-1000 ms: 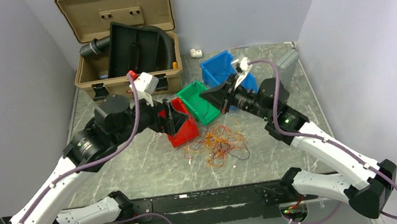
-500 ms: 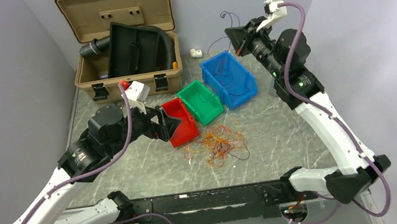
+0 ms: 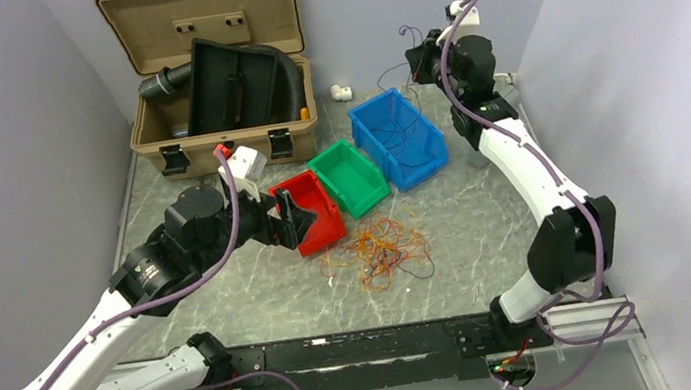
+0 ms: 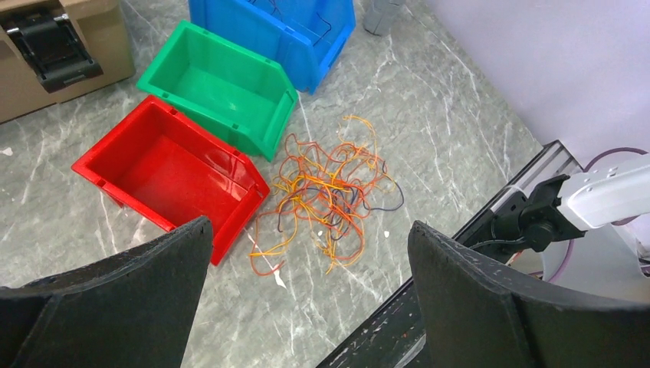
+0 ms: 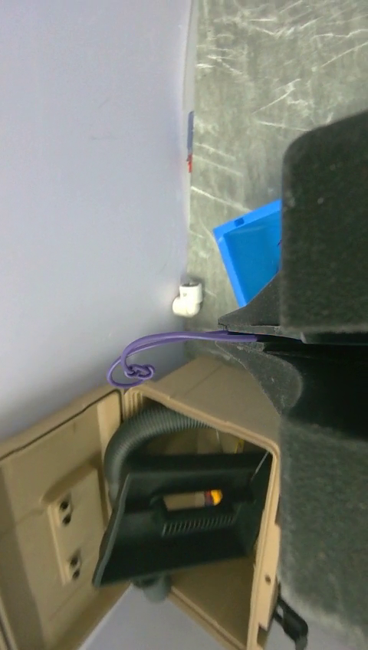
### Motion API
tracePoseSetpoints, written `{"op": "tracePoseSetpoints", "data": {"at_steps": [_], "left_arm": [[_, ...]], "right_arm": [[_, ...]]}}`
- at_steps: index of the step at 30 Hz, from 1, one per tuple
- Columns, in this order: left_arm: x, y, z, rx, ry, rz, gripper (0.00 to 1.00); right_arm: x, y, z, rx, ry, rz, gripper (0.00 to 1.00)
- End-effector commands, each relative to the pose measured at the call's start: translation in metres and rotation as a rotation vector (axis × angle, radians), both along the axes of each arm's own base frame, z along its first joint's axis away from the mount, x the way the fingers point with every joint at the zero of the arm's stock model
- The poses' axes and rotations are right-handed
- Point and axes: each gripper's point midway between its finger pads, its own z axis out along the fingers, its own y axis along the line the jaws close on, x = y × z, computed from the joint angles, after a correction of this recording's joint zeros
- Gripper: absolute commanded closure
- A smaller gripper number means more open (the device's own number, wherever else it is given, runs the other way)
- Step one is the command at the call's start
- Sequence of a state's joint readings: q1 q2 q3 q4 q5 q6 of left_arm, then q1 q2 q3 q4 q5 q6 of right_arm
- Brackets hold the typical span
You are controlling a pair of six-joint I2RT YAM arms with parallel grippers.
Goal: Untangle the cables
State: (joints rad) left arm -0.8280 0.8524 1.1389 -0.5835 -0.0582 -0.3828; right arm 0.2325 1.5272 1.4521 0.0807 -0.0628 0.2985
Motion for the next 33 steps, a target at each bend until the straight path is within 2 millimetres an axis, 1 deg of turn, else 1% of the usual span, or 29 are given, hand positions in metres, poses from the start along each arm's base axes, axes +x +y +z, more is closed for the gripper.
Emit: {"op": "tracePoseSetpoints", "data": {"at_steps": [1, 4, 5, 8, 11, 12, 14, 15, 16, 20, 21, 22, 23, 24, 25, 26, 27, 31, 32, 33], "left_arm": [[0.005, 0.002, 0.009, -0.019, -0.031, 0.026, 0.01], [0.007, -0.001, 0.005, -0.017, -0.022, 0.022, 0.01], [0.007, -0.002, 0.004, -0.017, -0.020, 0.020, 0.01], [0.009, -0.006, -0.001, -0.008, -0.010, 0.015, 0.01], [0.009, -0.006, -0.001, -0.001, -0.010, 0.015, 0.01], [0.010, -0.006, -0.001, 0.001, -0.010, 0.015, 0.01], [0.009, -0.007, -0.001, 0.001, -0.013, 0.007, 0.01], [0.009, -0.008, -0.001, -0.002, -0.016, 0.003, 0.01], [0.009, -0.008, -0.001, -0.004, -0.016, 0.001, 0.01], [0.008, -0.008, -0.001, -0.008, -0.010, 0.001, 0.01], [0.008, -0.008, -0.002, -0.007, -0.006, 0.002, 0.01], [0.008, -0.009, -0.002, -0.006, -0.003, 0.000, 0.01], [0.007, -0.009, -0.002, -0.006, 0.000, -0.001, 0.01], [0.007, -0.009, -0.004, -0.005, 0.005, -0.002, 0.01], [0.007, -0.009, -0.003, -0.008, 0.004, -0.002, 0.01], [0.006, -0.009, -0.004, -0.009, 0.008, -0.006, 0.01], [0.006, -0.010, -0.004, -0.015, 0.008, -0.008, 0.01], [0.004, -0.015, -0.009, -0.019, 0.022, -0.030, 0.01], [0.004, -0.017, -0.013, -0.011, 0.035, -0.037, 0.01], [0.005, -0.019, -0.017, 0.001, 0.051, -0.039, 0.01]], "right_arm": [[0.020, -0.003, -0.024, 0.008, -0.012, -0.005, 1.00], [0.030, -0.006, -0.070, -0.008, 0.080, -0.029, 1.00], [0.032, -0.006, -0.083, -0.019, 0.107, -0.034, 1.00], [0.037, -0.017, -0.119, -0.075, 0.183, -0.090, 1.00], [0.038, -0.022, -0.144, -0.241, 0.205, -0.155, 1.00], [0.037, -0.018, -0.152, -0.299, 0.208, -0.170, 1.00], [0.039, -0.016, -0.169, -0.402, 0.224, -0.194, 1.00], [0.040, -0.015, -0.173, -0.436, 0.230, -0.204, 1.00], [0.043, -0.016, -0.184, -0.475, 0.253, -0.214, 1.00], [0.055, -0.013, -0.212, -0.523, 0.346, -0.210, 1.00], [0.056, -0.013, -0.219, -0.539, 0.378, -0.203, 0.97], [0.055, -0.014, -0.224, -0.555, 0.417, -0.204, 0.84], [0.055, -0.015, -0.223, -0.555, 0.432, -0.217, 0.69], [0.055, -0.015, -0.219, -0.545, 0.430, -0.224, 0.54], [0.053, -0.015, -0.212, -0.533, 0.414, -0.221, 0.37], [0.050, -0.012, -0.205, -0.518, 0.391, -0.209, 0.29], [0.046, -0.012, -0.196, -0.504, 0.370, -0.201, 0.24], [0.025, -0.005, -0.171, -0.424, 0.368, -0.158, 0.21], [0.018, -0.005, -0.163, -0.415, 0.376, -0.146, 0.20], [0.009, -0.004, -0.160, -0.406, 0.394, -0.126, 0.19]]}}
